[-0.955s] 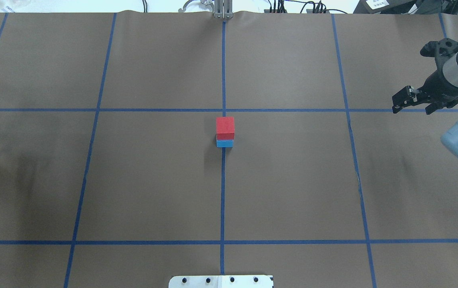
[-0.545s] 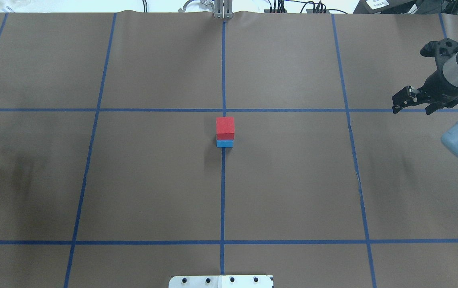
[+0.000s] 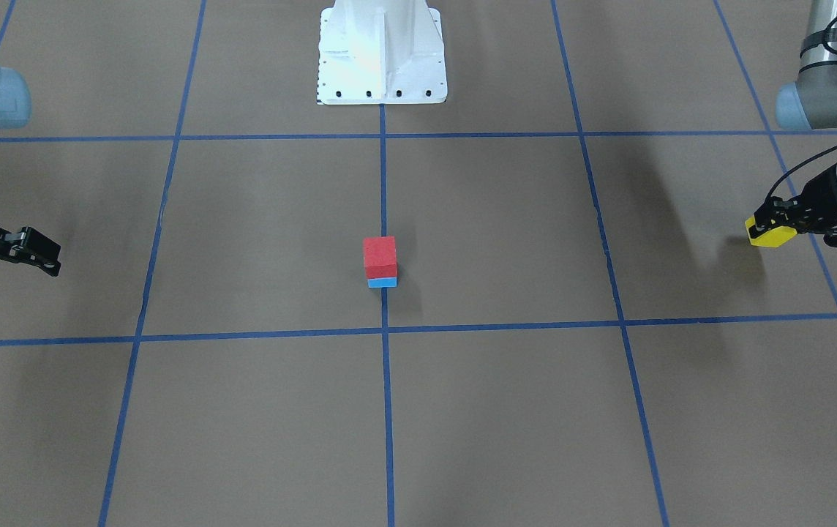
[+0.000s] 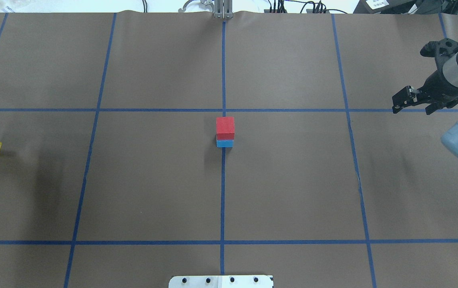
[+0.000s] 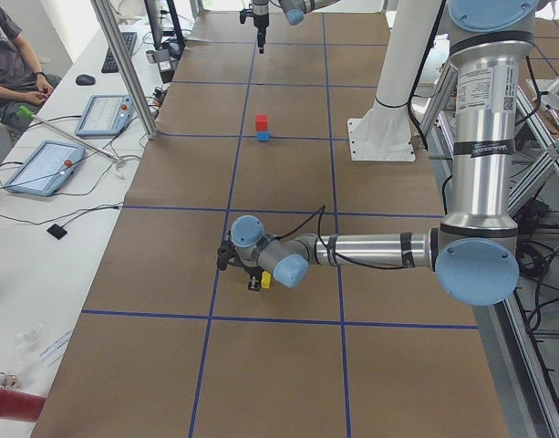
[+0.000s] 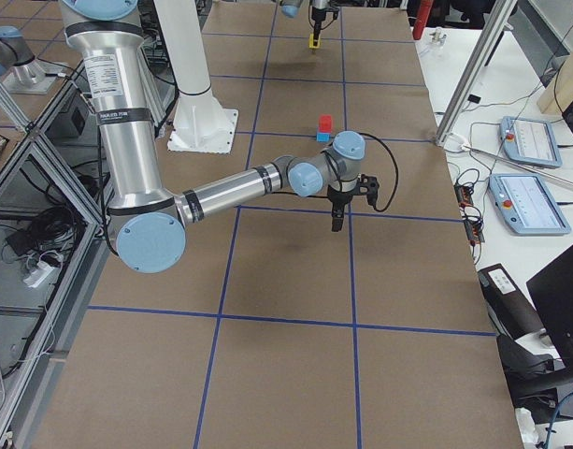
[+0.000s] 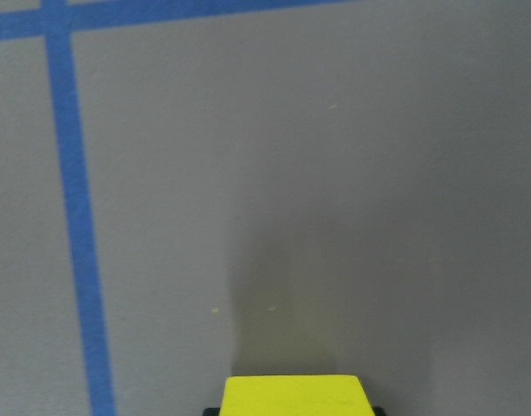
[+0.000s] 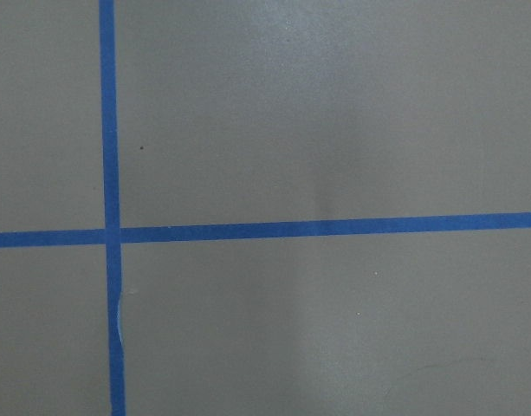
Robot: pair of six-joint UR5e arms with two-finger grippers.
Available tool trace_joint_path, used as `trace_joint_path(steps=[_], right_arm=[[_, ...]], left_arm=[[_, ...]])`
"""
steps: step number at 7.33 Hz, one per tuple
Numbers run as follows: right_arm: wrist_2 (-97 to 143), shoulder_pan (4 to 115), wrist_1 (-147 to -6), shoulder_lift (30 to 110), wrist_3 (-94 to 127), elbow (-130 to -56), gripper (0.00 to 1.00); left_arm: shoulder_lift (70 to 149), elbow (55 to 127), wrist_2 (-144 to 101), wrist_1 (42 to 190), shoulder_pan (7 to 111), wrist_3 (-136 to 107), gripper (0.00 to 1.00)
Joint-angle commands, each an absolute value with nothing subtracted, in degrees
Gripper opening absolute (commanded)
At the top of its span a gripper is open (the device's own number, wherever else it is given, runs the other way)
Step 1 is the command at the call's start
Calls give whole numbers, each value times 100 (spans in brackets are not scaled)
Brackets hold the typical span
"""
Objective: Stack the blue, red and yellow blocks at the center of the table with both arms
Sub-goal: 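Carry the yellow cube with the left gripper above the red cube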
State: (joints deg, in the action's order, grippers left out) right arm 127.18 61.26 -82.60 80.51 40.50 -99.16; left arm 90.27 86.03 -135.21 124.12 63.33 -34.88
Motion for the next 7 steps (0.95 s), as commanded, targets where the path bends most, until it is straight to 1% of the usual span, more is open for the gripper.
trace_joint_path(steps=[1,3,4,5,6,7], right_arm=[[12718,6126,-8262,8051,4008,-9897,100],[12726,6126,-8262,8077,3973,-9861,100],[12727,6126,-8262,8086,3955,-9853,100],[12727,6126,-8262,8086,3955,-9853,100],[12727,6135,-8262,8095,3955,-9853,100],[12727,6135,-8262,8130,3955,-9861,100]], left_arm=[[10093,9244,-13579,11921,5725,-4915,0],[11297,9788,-13361,10852,5084,-6234,0],[12007,10017,-12872,9828,4619,-6510,0],[12798,9993,-12284,8904,4249,-6513,0],[13371,9837,-11956,8416,3958,-6521,0],[13847,9356,-11910,8402,3894,-6530,0]])
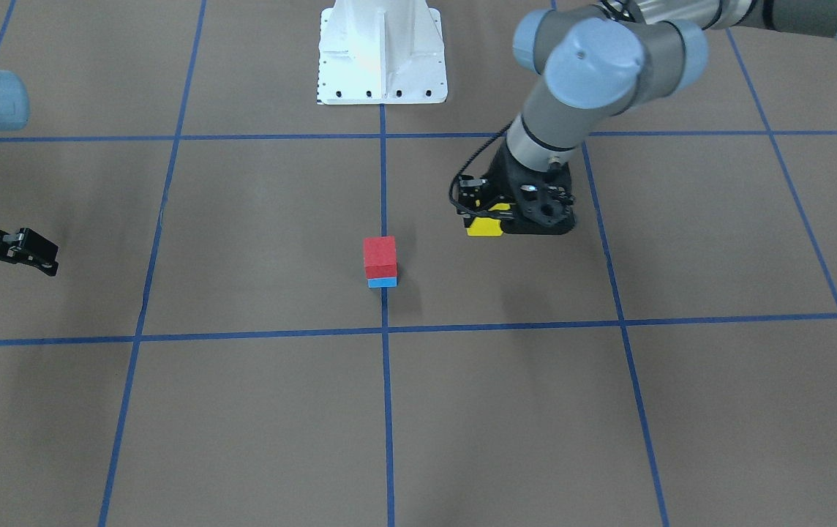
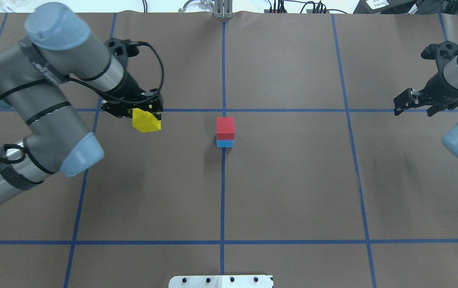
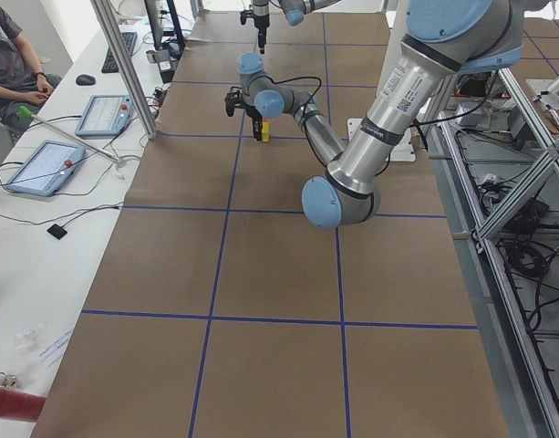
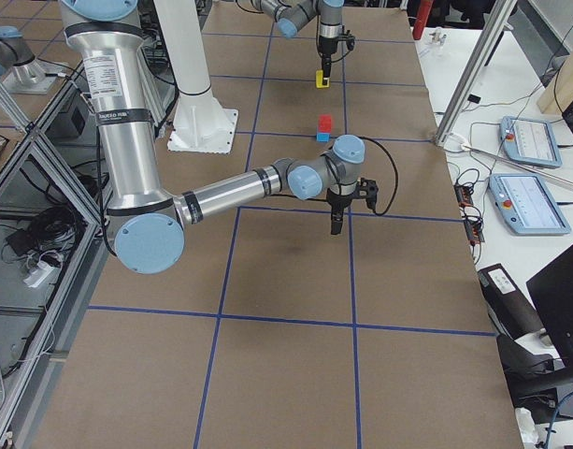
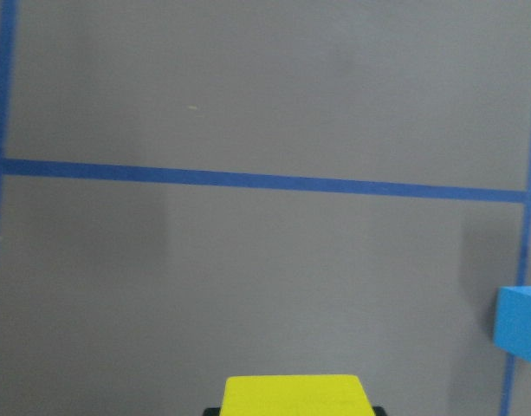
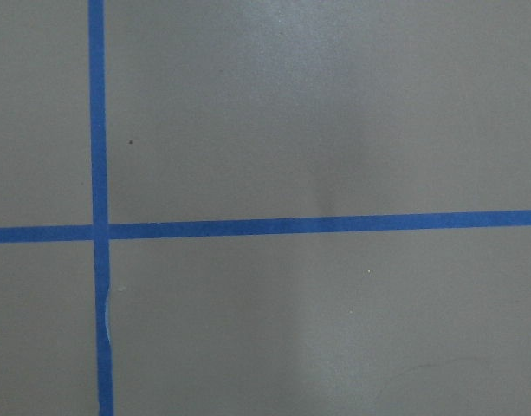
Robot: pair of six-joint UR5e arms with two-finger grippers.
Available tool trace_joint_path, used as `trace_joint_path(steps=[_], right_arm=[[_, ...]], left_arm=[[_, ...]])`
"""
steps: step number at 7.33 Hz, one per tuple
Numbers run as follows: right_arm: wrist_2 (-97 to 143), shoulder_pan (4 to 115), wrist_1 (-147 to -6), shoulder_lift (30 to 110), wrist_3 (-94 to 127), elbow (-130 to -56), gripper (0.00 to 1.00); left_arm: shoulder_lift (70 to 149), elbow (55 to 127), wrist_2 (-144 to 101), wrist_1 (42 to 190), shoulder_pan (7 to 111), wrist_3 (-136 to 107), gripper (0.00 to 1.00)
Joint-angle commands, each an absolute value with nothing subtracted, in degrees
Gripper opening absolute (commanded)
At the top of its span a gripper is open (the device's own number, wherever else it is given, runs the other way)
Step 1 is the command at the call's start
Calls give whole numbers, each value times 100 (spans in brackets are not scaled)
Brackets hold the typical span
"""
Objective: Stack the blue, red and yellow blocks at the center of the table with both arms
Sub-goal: 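Carry the yellow cube with the left gripper above the red cube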
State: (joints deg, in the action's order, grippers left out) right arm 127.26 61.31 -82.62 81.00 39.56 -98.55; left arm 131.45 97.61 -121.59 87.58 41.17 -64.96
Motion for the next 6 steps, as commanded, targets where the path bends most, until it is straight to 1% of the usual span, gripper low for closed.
trace_joint_path(steps=[1,2,3,6], right_arm=[[12727,6135,-8262,8139,3964,-9861,100],[12727,6135,-8253,8147,3964,-9861,100],[12727,6135,-8262,8147,3964,-9861,100],[12726,6135,-8262,8147,3999,-9888,100]], left_arm=[[14426,8699,-11874,8394,3772,-6574,0],[14832,8066,-11613,8446,3631,-6740,0],[14949,7903,-11567,8455,3604,-6706,0],[14994,7752,-11558,8464,3604,-6688,0]])
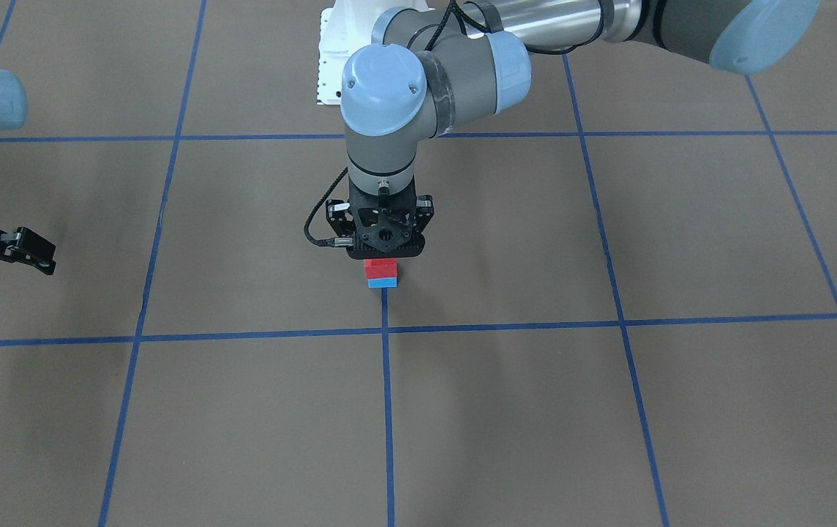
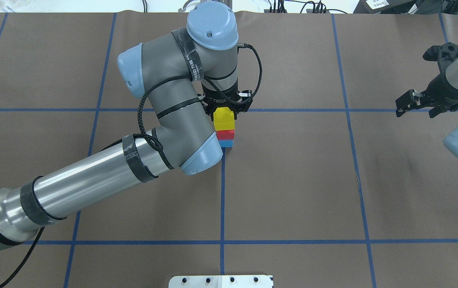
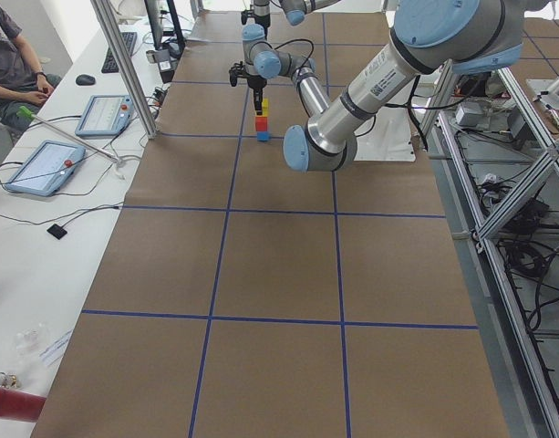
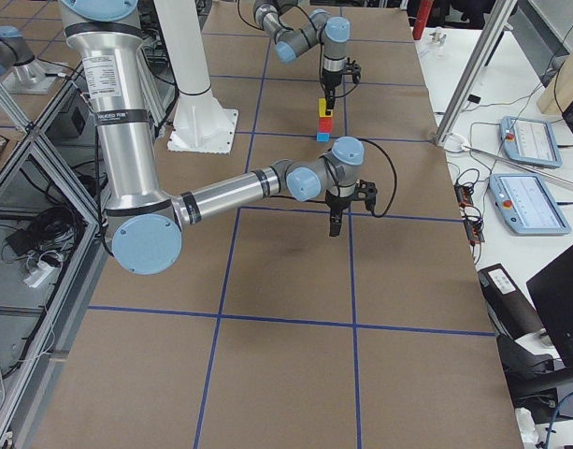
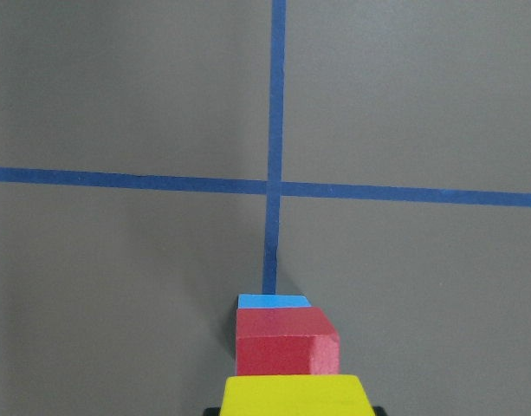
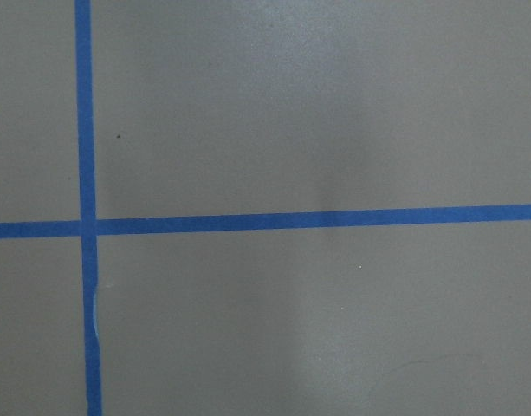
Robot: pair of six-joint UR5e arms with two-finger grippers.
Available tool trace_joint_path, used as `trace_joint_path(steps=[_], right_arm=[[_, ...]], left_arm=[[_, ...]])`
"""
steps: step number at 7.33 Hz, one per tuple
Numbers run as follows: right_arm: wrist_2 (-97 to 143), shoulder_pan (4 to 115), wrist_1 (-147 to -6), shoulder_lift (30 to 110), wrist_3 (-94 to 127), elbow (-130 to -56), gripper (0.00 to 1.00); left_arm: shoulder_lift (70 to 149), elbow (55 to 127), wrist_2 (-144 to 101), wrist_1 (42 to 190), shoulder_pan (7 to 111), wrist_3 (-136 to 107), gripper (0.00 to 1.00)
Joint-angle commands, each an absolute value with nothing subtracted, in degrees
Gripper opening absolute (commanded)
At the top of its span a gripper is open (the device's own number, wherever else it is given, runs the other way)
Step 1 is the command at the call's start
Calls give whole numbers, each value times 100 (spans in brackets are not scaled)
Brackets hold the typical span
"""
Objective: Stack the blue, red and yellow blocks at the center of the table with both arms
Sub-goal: 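Lower the yellow cube onto the red cube with the left gripper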
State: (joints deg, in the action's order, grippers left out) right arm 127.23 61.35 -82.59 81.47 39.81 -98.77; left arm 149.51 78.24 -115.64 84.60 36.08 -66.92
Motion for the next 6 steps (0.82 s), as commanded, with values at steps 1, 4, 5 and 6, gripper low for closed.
trace_joint_path(steps=[1,4,5,6], right_arm=[[12727,6135,-8262,8156,4008,-9888,100],[12718,6126,-8253,8156,3999,-9870,100],[12718,6126,-8262,8156,3999,-9870,100],[12718,6126,-8262,8156,3990,-9861,100]], left_arm=[[15012,7682,-11558,8473,3604,-6697,0],[15029,7567,-11566,8490,3595,-6723,0],[15029,7533,-11566,8490,3569,-6741,0],[15029,7532,-11558,8499,3560,-6750,0]])
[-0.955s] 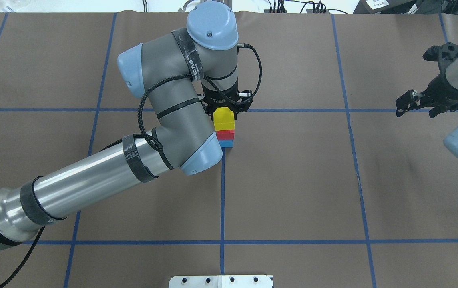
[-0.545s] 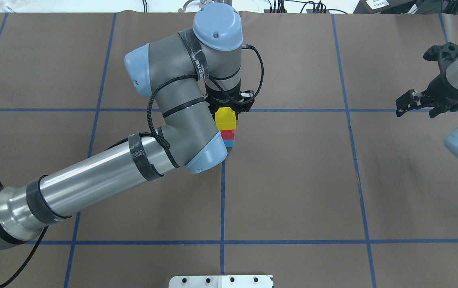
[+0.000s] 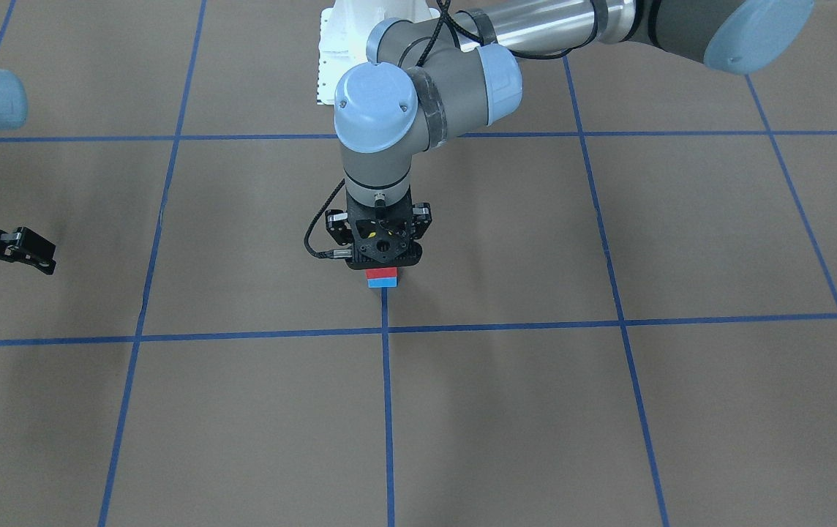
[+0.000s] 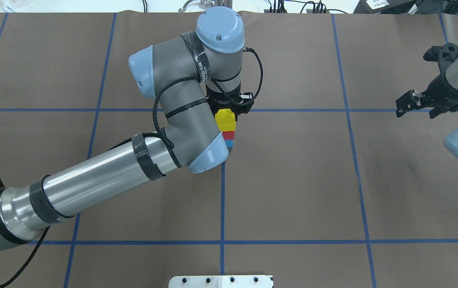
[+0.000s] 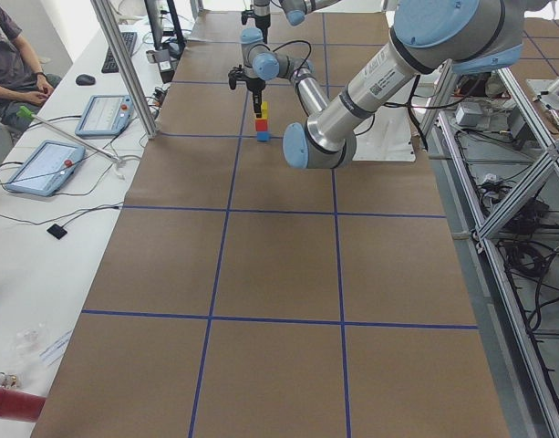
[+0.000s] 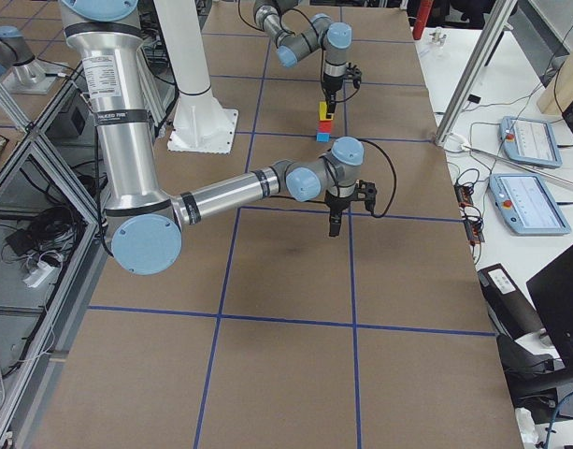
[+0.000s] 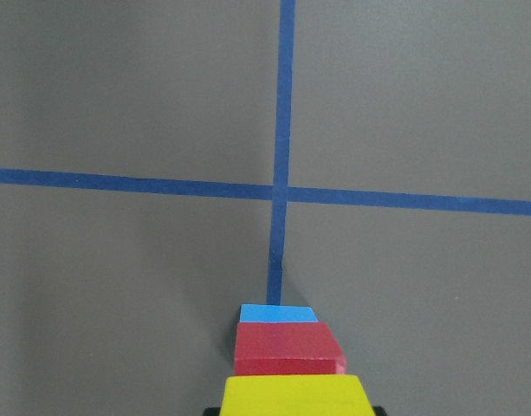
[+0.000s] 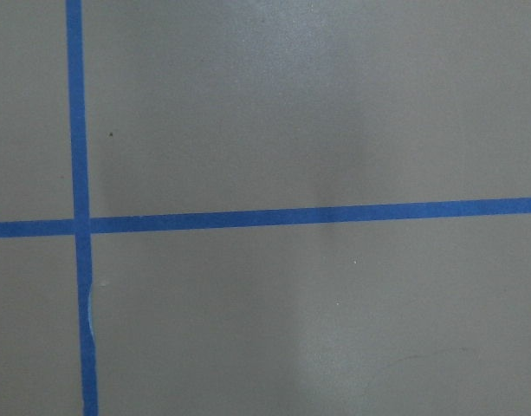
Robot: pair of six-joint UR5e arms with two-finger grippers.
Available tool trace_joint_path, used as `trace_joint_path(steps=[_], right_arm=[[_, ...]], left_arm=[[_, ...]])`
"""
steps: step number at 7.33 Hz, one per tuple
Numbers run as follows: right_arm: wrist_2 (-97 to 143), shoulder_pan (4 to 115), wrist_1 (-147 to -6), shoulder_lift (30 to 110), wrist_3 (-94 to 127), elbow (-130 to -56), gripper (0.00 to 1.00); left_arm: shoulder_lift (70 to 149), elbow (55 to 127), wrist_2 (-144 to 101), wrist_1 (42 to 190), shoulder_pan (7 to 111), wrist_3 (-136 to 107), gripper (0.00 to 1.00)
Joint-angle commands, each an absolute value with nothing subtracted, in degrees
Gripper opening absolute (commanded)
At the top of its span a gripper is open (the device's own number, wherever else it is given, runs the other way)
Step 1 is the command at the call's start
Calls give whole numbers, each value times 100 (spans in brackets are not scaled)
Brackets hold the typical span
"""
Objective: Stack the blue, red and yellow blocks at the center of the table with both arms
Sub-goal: 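Lower the yellow cube onto the red cube with the left gripper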
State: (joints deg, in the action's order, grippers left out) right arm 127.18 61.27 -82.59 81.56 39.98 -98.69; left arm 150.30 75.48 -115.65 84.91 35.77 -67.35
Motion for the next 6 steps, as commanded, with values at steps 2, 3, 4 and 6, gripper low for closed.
trace_joint_path(steps=[2,3,4,6], right_arm=[[12718,6126,-8262,8156,3990,-9853,100],[12718,6126,-8262,8156,3982,-9853,100],[12718,6126,-8262,8156,3990,-9853,100],[12718,6126,-8262,8156,3990,-9844,100]], left_arm=[[15038,7489,-11558,8543,3560,-6750,0],[15038,7436,-11558,8613,3560,-6750,0],[15038,7427,-11558,8622,3560,-6750,0],[15038,7418,-11558,8622,3560,-6750,0]])
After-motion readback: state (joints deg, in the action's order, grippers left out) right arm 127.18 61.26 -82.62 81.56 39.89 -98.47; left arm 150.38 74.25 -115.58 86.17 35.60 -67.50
